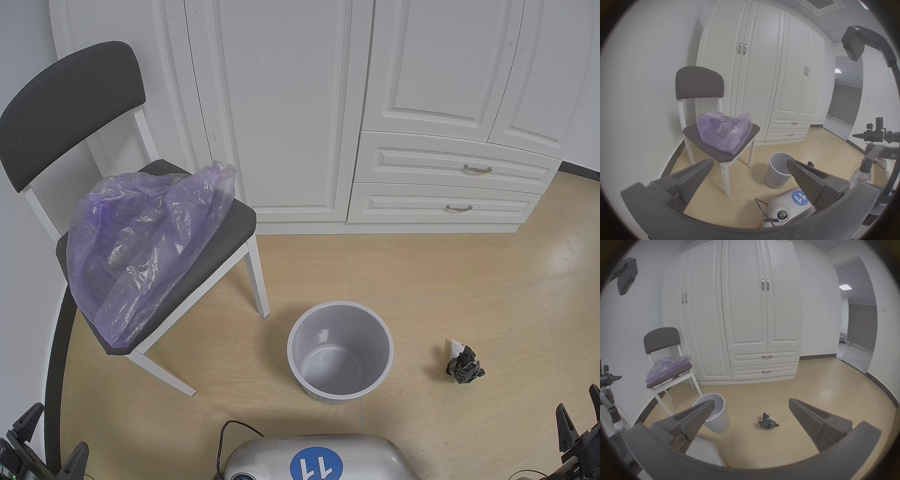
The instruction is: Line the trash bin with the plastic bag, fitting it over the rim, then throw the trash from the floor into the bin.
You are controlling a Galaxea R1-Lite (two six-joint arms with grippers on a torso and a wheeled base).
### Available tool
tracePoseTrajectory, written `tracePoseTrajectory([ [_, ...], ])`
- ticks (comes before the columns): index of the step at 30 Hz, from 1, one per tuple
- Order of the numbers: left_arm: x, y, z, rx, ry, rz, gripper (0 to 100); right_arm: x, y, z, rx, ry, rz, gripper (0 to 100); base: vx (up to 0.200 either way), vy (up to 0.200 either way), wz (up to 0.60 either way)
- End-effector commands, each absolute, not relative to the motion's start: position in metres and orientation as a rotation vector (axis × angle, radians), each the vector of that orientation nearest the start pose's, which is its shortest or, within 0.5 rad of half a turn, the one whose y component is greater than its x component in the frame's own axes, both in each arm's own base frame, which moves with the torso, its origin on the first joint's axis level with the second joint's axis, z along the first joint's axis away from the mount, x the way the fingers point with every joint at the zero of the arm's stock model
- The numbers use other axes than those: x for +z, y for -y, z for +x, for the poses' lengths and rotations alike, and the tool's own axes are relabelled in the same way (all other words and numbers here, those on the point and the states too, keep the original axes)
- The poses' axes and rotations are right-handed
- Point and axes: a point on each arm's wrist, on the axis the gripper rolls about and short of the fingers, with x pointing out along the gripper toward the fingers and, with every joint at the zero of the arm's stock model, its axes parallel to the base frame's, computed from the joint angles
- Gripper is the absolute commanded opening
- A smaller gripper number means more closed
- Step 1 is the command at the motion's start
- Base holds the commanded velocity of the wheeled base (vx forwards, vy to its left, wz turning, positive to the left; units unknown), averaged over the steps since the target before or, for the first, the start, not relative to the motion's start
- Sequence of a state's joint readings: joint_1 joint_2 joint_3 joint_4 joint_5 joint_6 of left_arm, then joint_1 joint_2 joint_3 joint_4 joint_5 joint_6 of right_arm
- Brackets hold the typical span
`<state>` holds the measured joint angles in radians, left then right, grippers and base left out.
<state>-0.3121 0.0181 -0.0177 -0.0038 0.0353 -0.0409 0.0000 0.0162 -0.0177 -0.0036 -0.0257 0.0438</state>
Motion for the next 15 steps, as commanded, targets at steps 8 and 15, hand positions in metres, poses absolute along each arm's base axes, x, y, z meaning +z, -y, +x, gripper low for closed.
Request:
tracePoseTrajectory([
  [8,0.0761,-0.0075,-0.0216,-0.273,0.001,-0.039,100,0.076,0.0005,-0.0228,-0.026,0.005,0.043,100,0.0,0.0,0.0],
  [15,0.076,-0.0075,-0.0215,-0.275,-0.001,-0.039,100,0.076,0.0006,-0.0228,-0.026,0.005,0.043,100,0.0,0.0,0.0],
])
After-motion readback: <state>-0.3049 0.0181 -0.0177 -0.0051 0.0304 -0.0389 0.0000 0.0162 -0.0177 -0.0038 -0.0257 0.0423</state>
